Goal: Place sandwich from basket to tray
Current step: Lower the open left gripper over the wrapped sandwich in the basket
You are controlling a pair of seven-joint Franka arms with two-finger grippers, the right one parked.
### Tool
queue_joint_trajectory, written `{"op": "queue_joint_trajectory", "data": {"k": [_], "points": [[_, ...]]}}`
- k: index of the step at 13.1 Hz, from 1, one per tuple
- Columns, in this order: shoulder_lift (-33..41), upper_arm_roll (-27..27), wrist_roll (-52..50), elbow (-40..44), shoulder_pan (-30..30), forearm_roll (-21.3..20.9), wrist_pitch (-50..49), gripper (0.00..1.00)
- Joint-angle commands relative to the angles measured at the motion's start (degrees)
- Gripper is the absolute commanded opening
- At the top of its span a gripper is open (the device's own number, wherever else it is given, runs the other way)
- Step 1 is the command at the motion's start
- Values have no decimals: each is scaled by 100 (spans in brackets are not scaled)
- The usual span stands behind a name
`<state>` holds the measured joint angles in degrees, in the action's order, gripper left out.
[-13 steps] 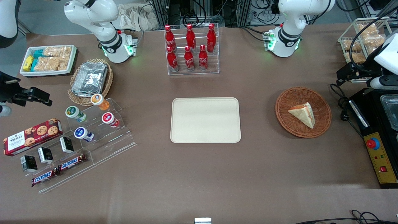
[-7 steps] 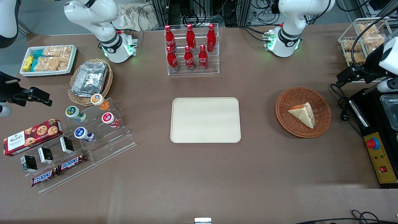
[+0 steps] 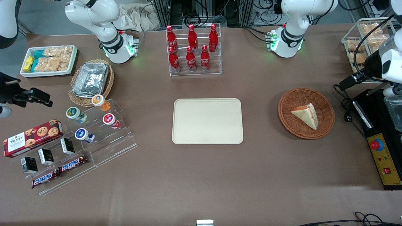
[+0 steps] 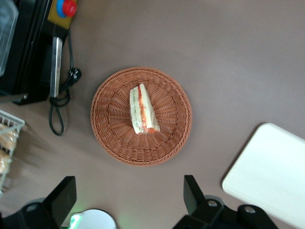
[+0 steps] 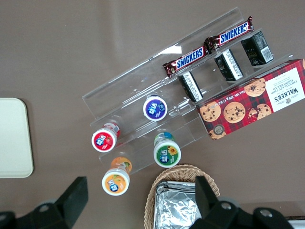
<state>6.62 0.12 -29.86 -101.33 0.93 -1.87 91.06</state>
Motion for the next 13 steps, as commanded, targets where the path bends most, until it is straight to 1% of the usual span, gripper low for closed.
{"op": "queue_joint_trajectory", "data": {"k": [1,5,6,10,13], "points": [[629,-231,-511,-1122,-5,46,709,100],[867,-311,-1002,-2336,4,64,1755,100],[832,-311,-1091,-2469,4,73,1940,100],[438,-319,-1327,-2768,-5,371,2423,100],[-28,-319,-1759,-2892,-5,398,2934,100]]}}
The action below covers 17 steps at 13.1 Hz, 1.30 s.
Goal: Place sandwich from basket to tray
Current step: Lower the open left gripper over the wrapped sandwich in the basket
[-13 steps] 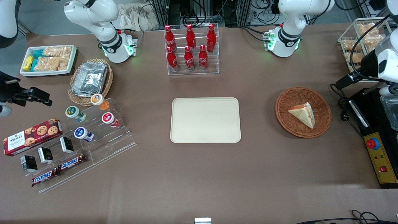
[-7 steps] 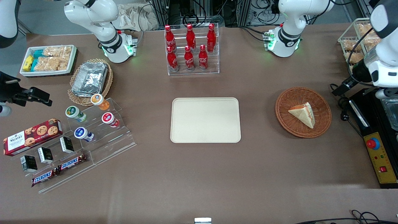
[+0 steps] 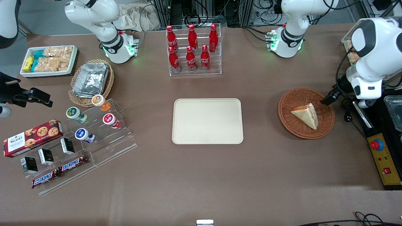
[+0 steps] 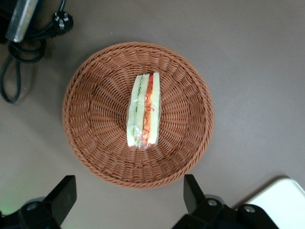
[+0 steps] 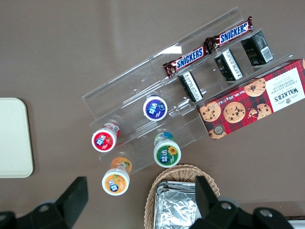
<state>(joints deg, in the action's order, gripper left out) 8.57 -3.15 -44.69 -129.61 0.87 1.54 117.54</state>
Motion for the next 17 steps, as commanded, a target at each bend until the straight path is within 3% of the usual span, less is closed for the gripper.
{"op": "queue_joint_trajectory", "data": {"k": [1,4,11,17], "points": [[-338,-1,-285,-91,0,66,417,100],[-558,-1,-294,-240,0,364,892,100],[-927,8,-286,-1338,0,382,2737,100],[-1428,8,-286,-1716,0,382,3757,100]]}}
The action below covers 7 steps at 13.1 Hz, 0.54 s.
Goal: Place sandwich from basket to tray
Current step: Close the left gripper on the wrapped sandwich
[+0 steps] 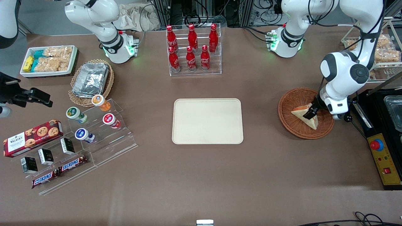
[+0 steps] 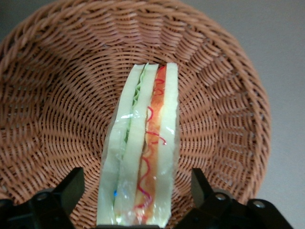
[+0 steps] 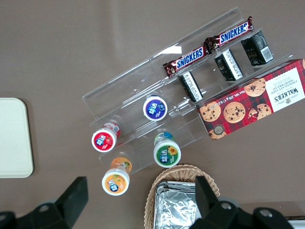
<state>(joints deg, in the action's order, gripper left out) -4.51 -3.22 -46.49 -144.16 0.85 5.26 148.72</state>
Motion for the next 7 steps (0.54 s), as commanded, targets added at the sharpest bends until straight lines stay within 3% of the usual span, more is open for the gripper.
{"op": "queue_joint_trajectory", "data": {"k": [1,2,3,4,7], "points": [[-173,14,-106,-270,3,1,701,99],[-200,14,-106,-270,3,10,710,76],[-174,14,-106,-261,3,10,702,9],[-182,5,-106,-244,-6,19,702,0],[-165,14,-105,-226,3,203,684,0]]}}
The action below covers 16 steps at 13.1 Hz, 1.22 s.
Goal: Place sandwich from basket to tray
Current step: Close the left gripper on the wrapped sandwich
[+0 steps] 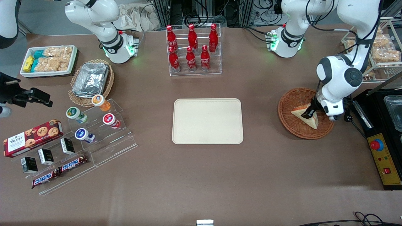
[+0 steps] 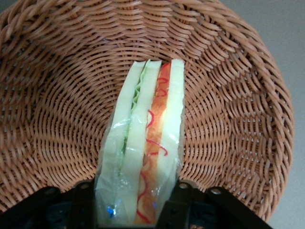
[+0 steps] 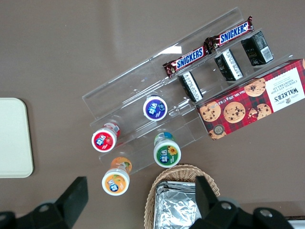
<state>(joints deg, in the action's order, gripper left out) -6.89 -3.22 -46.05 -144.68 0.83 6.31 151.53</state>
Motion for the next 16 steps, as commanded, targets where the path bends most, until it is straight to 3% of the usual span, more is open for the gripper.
{"op": "queue_joint_trajectory", "data": {"k": [1,7,12,15,16], "points": [[73,15,-158,-175,13,116,404,0],[415,15,-27,-105,31,108,72,0],[1232,-90,851,307,5,11,-1403,0],[1427,-117,1221,1280,-4,-59,-2931,0],[1418,-169,1247,1780,-4,-277,-3519,0]]}}
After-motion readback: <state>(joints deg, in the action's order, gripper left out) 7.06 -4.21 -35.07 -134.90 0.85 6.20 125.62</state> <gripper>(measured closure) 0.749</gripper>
